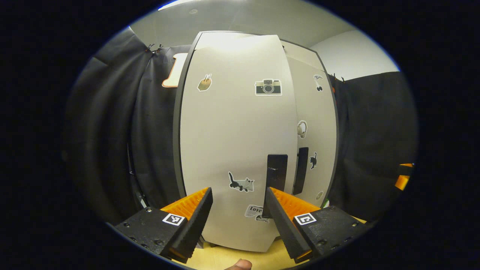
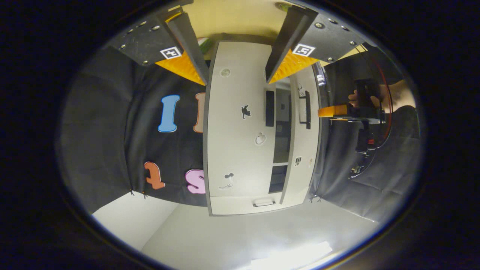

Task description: Grasp the bottle in the cabinet with the left hand and place it on the coaster, then close the right door with the right hand and the left door with the left hand.

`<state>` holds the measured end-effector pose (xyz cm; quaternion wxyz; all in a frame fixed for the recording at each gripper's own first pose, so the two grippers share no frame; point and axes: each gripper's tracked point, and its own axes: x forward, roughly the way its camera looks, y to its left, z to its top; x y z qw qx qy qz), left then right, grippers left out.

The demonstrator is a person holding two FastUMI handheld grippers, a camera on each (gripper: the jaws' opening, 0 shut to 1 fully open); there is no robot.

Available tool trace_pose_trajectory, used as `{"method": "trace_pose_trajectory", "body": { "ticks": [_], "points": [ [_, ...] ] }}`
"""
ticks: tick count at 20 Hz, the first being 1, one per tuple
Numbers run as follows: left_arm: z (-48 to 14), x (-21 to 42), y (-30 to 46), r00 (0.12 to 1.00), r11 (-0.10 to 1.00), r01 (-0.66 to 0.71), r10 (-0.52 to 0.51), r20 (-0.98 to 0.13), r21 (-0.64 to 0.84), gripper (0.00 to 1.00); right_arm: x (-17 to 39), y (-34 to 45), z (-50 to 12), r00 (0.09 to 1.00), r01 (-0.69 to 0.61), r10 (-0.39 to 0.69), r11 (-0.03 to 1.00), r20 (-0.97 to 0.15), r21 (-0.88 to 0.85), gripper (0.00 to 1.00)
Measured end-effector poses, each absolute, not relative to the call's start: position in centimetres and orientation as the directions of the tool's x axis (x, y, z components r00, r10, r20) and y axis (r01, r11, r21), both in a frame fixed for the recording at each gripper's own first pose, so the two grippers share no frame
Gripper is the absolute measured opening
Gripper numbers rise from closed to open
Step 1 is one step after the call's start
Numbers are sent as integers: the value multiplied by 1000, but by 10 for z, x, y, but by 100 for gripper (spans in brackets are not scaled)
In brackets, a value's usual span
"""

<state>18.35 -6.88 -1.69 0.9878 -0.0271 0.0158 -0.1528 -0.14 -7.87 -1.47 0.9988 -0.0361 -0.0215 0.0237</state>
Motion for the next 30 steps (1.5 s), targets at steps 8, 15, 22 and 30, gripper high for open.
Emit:
{"method": "trace_pose_trajectory", "body": {
  "ticks": [8, 15, 22, 30],
  "points": [
    [-32, 155, -44, 966, 967, 253, -254, -52, -25, 91, 2, -58, -32, 995, -98, 98, 988, -6, -121, 92],
    [-33, 124, -1, 982, 983, 181, -183, -52, -43, 91, 2, -17, -27, 981, -189, 192, 978, 20, -84, 90],
    [-23, 89, 26, 985, 981, 155, -163, -59, -113, 91, 6, 10, -34, 976, -218, 217, 974, -13, -58, 90],
    [0, 72, 45, 989, 984, 150, -151, -4, -99, 89, 7, 32, -38, 970, -245, 245, 968, -6, -54, 90]
  ]
}}
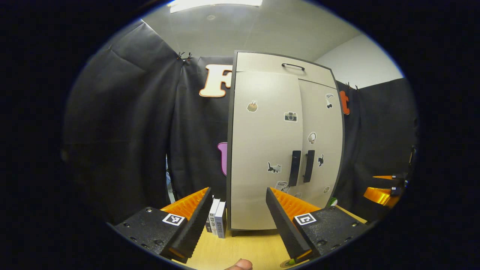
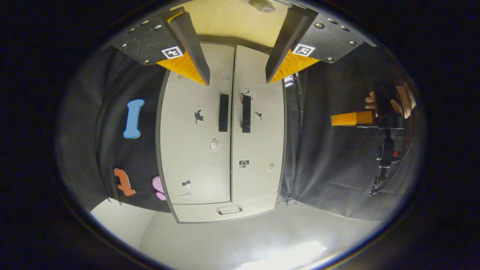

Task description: Grasp the bottle in the cabinet with the left hand and place it on the coaster, then close the right door with the right hand and the left door with the left hand.

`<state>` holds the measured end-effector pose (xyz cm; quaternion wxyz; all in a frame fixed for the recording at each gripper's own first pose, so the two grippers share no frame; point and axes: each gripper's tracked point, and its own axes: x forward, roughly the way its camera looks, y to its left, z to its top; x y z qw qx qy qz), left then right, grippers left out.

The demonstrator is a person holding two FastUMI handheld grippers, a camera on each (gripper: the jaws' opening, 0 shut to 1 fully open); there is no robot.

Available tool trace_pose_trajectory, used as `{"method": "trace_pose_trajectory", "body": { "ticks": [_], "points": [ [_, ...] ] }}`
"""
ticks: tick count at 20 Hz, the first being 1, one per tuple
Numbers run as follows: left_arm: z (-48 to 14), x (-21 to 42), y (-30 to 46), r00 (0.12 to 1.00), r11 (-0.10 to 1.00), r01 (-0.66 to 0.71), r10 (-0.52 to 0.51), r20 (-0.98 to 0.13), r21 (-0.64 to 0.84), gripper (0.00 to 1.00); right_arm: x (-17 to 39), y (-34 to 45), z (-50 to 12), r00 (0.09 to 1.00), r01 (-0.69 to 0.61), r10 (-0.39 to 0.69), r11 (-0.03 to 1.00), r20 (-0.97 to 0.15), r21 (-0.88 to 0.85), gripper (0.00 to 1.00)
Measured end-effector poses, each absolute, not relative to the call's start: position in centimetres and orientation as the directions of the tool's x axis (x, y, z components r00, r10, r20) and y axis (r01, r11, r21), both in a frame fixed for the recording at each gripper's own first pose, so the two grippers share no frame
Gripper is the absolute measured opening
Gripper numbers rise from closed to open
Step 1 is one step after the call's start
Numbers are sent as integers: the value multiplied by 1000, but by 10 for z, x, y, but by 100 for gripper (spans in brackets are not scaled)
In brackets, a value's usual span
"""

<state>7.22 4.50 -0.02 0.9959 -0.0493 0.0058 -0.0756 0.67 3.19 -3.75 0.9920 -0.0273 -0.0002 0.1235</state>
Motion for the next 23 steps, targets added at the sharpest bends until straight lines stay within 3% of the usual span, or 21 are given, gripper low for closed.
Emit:
{"method": "trace_pose_trajectory", "body": {
  "ticks": [4, 10, 13, 14, 17, 21, 23],
  "points": [
    [5, 69, 56, 994, 992, 109, -110, -13, -68, 91, 5, 31, -28, 975, -219, 221, 974, 29, -56, 87],
    [11, 62, 32, 983, 981, 185, -184, 18, -57, 89, 0, 39, 2, 967, -223, 225, 974, 123, -28, 90],
    [7, 62, 25, 982, 980, 191, -191, 12, -50, 89, 0, 35, -3, 973, -205, 207, 978, 106, -36, 87],
    [7, 62, 24, 981, 980, 192, -192, 11, -50, 89, 1, 33, -6, 976, -191, 194, 981, 94, -38, 90],
    [5, 63, 21, 979, 977, 205, -205, 4, -57, 91, 0, 32, -8, 980, -179, 183, 982, 81, -54, 87],
    [1, 65, 17, 975, 973, 219, -220, -4, -65, 89, 0, 31, -12, 984, -165, 169, 984, 64, -60, 90],
    [-2, 67, 15, 974, 972, 224, -226, -11, -68, 89, 1, 27, -15, 988, -145, 149, 987, 52, -70, 87]
  ]
}}
